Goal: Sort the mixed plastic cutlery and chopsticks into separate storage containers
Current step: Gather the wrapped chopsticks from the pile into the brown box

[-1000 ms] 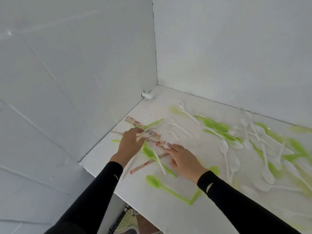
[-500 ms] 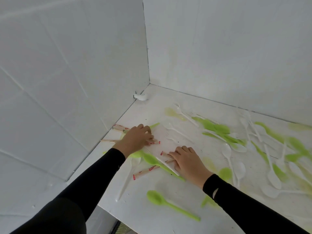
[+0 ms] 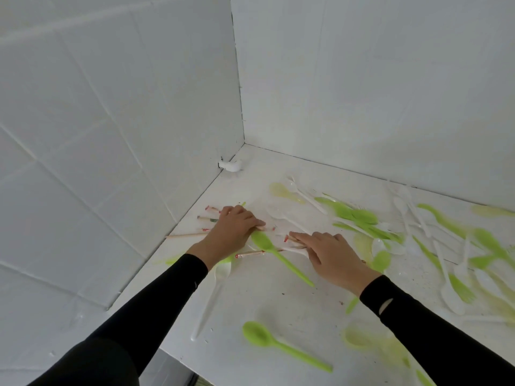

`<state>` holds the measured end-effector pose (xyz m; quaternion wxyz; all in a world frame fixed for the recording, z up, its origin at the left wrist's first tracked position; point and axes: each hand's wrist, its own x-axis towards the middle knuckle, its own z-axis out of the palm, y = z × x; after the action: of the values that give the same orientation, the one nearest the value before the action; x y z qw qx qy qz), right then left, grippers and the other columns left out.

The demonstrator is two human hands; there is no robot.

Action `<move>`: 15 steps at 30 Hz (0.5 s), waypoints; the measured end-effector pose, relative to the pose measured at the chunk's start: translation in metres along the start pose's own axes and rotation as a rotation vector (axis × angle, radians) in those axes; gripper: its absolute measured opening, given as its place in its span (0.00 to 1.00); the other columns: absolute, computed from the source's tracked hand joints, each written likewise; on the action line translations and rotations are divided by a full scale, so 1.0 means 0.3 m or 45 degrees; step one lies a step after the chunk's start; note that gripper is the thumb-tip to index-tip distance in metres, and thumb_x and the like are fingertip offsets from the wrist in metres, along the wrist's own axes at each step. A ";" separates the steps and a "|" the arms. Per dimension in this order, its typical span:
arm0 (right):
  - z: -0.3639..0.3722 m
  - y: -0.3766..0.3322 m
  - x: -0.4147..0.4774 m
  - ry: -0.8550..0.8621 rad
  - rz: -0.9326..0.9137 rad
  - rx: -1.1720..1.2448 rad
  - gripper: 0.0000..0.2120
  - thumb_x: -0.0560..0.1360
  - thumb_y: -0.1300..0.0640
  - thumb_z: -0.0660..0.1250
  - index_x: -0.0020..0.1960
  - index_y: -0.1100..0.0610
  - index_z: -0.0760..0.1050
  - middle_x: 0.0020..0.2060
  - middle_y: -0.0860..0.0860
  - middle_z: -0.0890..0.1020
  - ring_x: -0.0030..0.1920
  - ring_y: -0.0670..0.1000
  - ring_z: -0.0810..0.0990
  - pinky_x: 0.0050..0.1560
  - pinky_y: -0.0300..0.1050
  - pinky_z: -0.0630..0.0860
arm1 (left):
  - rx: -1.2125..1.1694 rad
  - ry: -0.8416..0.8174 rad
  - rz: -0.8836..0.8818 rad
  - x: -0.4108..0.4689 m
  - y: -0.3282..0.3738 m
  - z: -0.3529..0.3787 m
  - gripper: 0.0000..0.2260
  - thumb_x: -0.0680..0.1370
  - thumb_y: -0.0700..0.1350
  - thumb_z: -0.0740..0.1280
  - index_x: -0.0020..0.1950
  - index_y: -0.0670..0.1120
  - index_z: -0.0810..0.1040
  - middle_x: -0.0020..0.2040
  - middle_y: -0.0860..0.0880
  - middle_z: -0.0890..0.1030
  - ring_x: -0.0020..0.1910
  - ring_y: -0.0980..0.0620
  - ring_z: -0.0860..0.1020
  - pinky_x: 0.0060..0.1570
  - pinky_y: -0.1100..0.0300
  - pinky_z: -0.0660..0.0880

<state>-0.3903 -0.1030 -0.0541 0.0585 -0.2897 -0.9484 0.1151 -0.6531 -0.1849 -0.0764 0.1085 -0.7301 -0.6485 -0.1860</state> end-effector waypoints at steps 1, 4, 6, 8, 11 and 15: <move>-0.017 0.003 0.004 -0.008 0.016 0.033 0.23 0.83 0.54 0.54 0.77 0.43 0.60 0.52 0.47 0.77 0.55 0.51 0.75 0.54 0.46 0.64 | -0.153 0.029 -0.092 0.032 0.020 -0.032 0.13 0.77 0.48 0.60 0.51 0.52 0.84 0.43 0.55 0.83 0.45 0.48 0.79 0.49 0.56 0.65; -0.072 0.018 0.017 -0.041 0.084 0.291 0.17 0.82 0.50 0.58 0.71 0.45 0.69 0.51 0.47 0.79 0.53 0.50 0.74 0.55 0.48 0.66 | -0.649 0.050 -0.352 0.120 0.066 -0.156 0.07 0.80 0.49 0.64 0.48 0.52 0.82 0.47 0.54 0.85 0.49 0.52 0.81 0.53 0.51 0.74; -0.119 0.038 0.015 -0.039 0.103 0.406 0.11 0.81 0.52 0.61 0.62 0.46 0.76 0.46 0.47 0.81 0.48 0.50 0.74 0.52 0.48 0.68 | -0.920 0.052 -0.502 0.160 0.087 -0.227 0.07 0.81 0.45 0.65 0.46 0.55 0.78 0.51 0.56 0.85 0.51 0.53 0.82 0.56 0.53 0.76; -0.173 0.055 0.006 -0.065 0.129 0.368 0.09 0.80 0.51 0.64 0.58 0.48 0.79 0.44 0.44 0.82 0.49 0.50 0.76 0.54 0.48 0.69 | -1.055 0.112 -0.525 0.194 0.093 -0.283 0.08 0.82 0.42 0.63 0.48 0.55 0.78 0.52 0.57 0.85 0.52 0.54 0.82 0.58 0.57 0.75; -0.263 0.067 -0.019 -0.026 0.198 0.477 0.07 0.76 0.50 0.71 0.52 0.49 0.83 0.42 0.38 0.83 0.49 0.43 0.80 0.56 0.43 0.71 | -1.278 0.345 -0.476 0.229 0.097 -0.355 0.06 0.83 0.38 0.59 0.53 0.45 0.75 0.49 0.49 0.83 0.52 0.54 0.83 0.58 0.57 0.75; -0.357 0.074 -0.034 0.053 0.317 0.860 0.05 0.71 0.52 0.76 0.46 0.48 0.83 0.39 0.48 0.86 0.42 0.46 0.83 0.49 0.43 0.75 | -1.277 0.613 -0.517 0.222 0.066 -0.426 0.07 0.85 0.43 0.53 0.53 0.49 0.70 0.43 0.51 0.75 0.41 0.51 0.75 0.47 0.57 0.73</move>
<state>-0.3511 -0.0711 0.0435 0.1556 -0.3695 -0.8129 0.4224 -0.6442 -0.1782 0.0687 -0.1433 -0.4907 -0.5654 -0.6473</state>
